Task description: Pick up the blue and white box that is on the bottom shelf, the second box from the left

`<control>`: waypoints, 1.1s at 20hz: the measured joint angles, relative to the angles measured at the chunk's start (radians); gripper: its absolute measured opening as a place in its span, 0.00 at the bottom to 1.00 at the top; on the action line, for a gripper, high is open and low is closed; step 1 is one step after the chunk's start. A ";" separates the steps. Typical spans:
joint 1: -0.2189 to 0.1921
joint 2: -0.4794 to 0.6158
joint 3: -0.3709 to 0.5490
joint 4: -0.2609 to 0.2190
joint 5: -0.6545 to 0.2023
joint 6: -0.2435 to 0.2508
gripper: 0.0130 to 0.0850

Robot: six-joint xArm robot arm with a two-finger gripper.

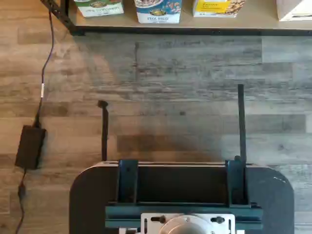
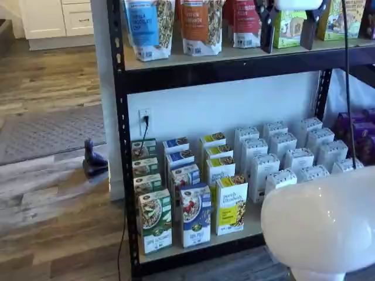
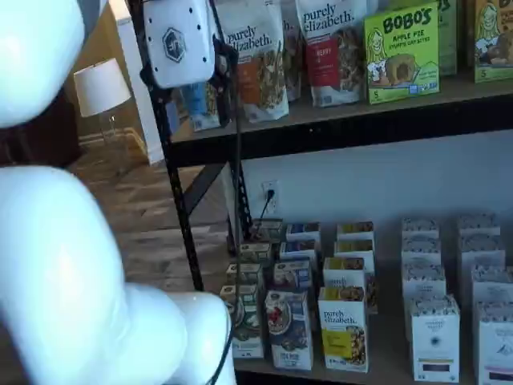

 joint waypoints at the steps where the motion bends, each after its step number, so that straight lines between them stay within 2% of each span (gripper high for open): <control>1: -0.022 0.009 -0.007 0.024 0.015 -0.010 1.00; 2: -0.047 0.014 -0.011 0.050 0.026 -0.022 1.00; 3: -0.055 0.016 -0.012 0.059 0.030 -0.027 1.00; 8: -0.063 0.017 0.000 0.062 0.033 -0.035 1.00; 13: -0.041 -0.004 0.059 0.033 -0.014 -0.028 1.00; 22: 0.022 -0.052 0.239 -0.012 -0.191 0.014 1.00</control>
